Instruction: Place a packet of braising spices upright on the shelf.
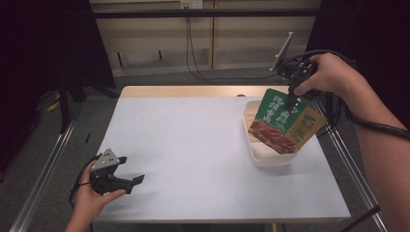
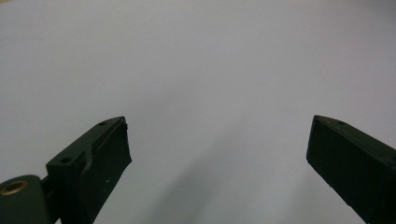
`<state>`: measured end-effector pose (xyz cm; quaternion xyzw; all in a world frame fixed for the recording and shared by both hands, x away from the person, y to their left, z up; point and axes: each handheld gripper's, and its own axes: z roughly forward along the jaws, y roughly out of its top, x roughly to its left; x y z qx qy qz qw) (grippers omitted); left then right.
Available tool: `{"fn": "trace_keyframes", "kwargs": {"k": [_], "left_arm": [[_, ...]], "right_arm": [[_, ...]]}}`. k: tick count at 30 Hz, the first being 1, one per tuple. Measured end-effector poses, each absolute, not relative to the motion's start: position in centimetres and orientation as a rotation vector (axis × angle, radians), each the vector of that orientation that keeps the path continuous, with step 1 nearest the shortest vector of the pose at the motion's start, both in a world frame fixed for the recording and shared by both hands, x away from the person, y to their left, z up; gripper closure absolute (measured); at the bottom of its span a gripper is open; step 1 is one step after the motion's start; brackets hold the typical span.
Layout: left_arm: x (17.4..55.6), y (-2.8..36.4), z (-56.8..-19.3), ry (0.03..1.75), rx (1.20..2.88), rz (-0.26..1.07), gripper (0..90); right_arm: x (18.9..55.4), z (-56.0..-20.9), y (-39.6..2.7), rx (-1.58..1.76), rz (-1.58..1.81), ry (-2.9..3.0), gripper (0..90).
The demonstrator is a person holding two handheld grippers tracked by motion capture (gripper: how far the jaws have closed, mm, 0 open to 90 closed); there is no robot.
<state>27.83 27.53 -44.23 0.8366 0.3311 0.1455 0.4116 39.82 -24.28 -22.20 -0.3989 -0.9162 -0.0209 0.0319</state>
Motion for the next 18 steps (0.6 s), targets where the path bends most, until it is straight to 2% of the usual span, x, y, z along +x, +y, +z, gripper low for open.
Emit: {"fn": "trace_keyframes", "kwargs": {"k": [18], "left_arm": [[27.9, 27.5, -44.3, 0.830, 2.107, 0.370, 6.0]], "right_arm": [[40.5, -23.4, -24.1, -1.233, -0.047, -2.814, 90.0]]}}
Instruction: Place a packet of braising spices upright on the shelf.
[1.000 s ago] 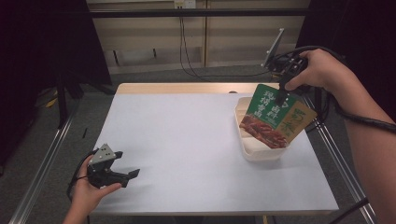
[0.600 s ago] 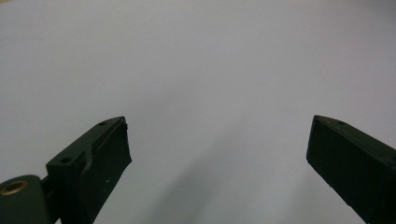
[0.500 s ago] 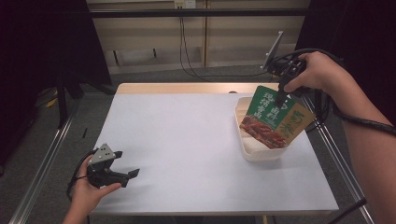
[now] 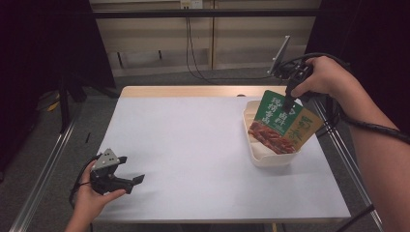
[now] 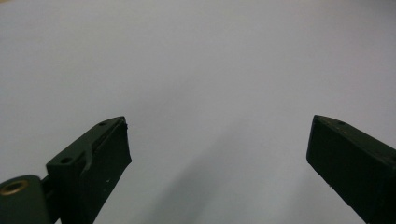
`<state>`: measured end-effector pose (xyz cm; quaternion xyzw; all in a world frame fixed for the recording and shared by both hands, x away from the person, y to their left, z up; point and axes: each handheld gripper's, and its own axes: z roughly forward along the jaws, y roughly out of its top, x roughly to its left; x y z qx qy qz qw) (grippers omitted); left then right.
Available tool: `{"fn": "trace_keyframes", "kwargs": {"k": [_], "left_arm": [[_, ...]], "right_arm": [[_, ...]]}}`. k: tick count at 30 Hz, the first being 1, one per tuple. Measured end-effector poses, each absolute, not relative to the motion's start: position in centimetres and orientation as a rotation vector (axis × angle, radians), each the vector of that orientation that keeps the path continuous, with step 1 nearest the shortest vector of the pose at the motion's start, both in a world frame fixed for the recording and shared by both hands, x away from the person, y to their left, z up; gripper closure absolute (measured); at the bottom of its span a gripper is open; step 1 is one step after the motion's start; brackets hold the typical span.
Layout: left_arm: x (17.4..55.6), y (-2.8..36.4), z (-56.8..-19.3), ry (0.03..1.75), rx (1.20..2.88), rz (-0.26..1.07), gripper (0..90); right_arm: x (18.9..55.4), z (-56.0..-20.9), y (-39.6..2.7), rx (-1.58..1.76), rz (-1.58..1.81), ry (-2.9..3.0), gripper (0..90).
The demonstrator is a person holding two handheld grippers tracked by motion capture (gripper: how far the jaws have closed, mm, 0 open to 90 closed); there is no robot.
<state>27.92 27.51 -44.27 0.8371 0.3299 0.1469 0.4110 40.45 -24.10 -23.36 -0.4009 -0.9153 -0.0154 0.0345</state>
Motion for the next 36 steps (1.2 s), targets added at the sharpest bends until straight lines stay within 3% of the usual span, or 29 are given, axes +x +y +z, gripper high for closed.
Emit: {"fn": "trace_keyframes", "kwargs": {"k": [36], "left_arm": [[27.9, 27.6, -44.2, 0.824, 2.108, 0.377, 6.0]], "right_arm": [[41.1, -24.6, -23.7, -1.250, -0.030, -2.826, 90.0]]}}
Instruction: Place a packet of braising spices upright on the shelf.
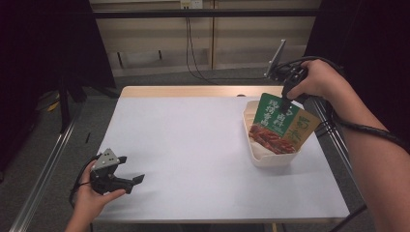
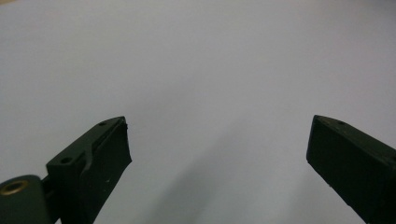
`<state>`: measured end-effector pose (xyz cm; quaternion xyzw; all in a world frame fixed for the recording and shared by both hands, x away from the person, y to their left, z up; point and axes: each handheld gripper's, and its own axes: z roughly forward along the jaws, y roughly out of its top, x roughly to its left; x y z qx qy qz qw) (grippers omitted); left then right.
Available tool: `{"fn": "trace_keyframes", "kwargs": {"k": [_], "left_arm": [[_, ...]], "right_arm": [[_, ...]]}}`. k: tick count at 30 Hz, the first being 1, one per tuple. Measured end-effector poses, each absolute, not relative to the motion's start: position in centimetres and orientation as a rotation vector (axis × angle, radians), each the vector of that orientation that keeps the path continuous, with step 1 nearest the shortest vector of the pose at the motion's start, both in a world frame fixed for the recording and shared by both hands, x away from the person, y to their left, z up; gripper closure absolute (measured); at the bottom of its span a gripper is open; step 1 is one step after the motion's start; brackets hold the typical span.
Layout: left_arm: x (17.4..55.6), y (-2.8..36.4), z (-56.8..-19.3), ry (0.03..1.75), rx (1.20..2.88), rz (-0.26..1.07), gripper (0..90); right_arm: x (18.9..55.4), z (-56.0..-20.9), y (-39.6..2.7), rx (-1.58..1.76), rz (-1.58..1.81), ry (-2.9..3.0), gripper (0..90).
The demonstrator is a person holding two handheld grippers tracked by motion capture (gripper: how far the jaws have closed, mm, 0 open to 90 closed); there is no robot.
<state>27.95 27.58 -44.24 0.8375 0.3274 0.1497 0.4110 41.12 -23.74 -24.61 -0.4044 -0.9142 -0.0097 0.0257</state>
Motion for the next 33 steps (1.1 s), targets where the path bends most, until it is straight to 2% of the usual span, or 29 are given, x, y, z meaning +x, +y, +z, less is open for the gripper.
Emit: {"fn": "trace_keyframes", "kwargs": {"k": [33], "left_arm": [[27.9, 27.5, -44.3, 0.832, 2.100, 0.369, 6.0]], "right_arm": [[41.8, -25.9, -23.2, -1.259, -0.043, -2.833, 90.0]]}}
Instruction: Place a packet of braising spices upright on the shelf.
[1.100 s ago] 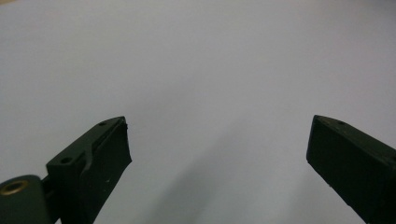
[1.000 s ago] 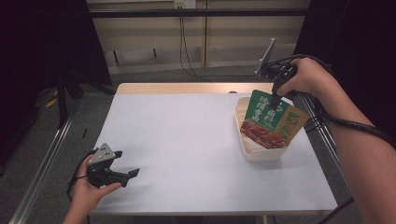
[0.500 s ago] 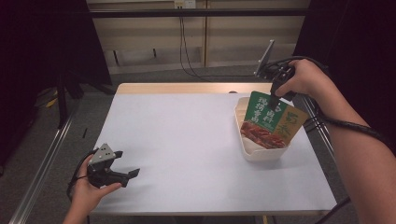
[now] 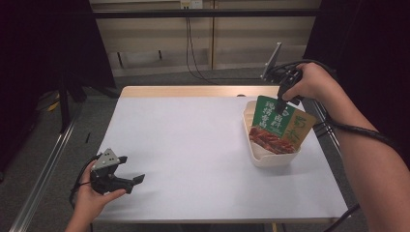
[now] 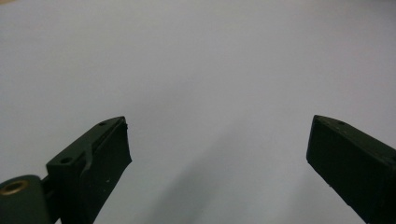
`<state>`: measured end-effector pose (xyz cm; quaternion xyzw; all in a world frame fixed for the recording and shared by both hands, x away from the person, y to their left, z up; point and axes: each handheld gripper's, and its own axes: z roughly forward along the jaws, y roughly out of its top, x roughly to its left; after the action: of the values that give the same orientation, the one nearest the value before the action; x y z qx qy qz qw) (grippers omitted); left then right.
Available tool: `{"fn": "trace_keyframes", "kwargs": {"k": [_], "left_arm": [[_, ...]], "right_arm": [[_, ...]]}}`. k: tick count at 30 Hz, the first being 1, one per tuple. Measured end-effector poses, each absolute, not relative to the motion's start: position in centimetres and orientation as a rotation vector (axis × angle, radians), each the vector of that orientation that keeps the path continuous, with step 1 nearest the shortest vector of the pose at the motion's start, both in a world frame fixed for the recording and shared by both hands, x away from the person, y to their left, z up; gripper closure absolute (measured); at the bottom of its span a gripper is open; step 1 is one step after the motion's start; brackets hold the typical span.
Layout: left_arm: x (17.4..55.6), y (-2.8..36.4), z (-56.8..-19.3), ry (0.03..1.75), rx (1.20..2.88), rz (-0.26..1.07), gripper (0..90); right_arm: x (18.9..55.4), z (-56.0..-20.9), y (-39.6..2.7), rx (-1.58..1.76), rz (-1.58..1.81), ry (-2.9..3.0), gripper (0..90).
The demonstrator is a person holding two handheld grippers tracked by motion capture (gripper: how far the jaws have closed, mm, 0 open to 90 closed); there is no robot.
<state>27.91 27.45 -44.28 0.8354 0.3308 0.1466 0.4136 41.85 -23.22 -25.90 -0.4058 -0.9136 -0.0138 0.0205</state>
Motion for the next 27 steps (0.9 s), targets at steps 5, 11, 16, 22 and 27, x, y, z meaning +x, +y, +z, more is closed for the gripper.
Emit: {"fn": "trace_keyframes", "kwargs": {"k": [5, 11, 16, 22, 27], "left_arm": [[27.9, 27.5, -44.3, 0.831, 2.103, 0.368, 6.0], [27.9, 27.4, -44.3, 0.832, 2.097, 0.366, 6.0], [28.0, 27.5, -44.3, 0.828, 2.101, 0.363, 6.0], [27.9, 27.4, -44.3, 0.830, 2.095, 0.364, 6.0], [28.0, 27.5, -44.4, 0.827, 2.101, 0.367, 6.0]], "right_arm": [[42.1, -26.1, -22.9, -1.255, -0.042, -2.837, 90.0], [42.3, -26.1, -23.2, -1.266, -0.048, -2.843, 90.0], [42.4, -26.2, -23.5, -1.271, -0.066, -2.837, 90.0], [42.9, -26.3, -24.3, -1.298, -0.081, -2.827, 90.0], [43.3, -26.5, -25.1, -1.313, -0.101, -2.829, 90.0]]}}
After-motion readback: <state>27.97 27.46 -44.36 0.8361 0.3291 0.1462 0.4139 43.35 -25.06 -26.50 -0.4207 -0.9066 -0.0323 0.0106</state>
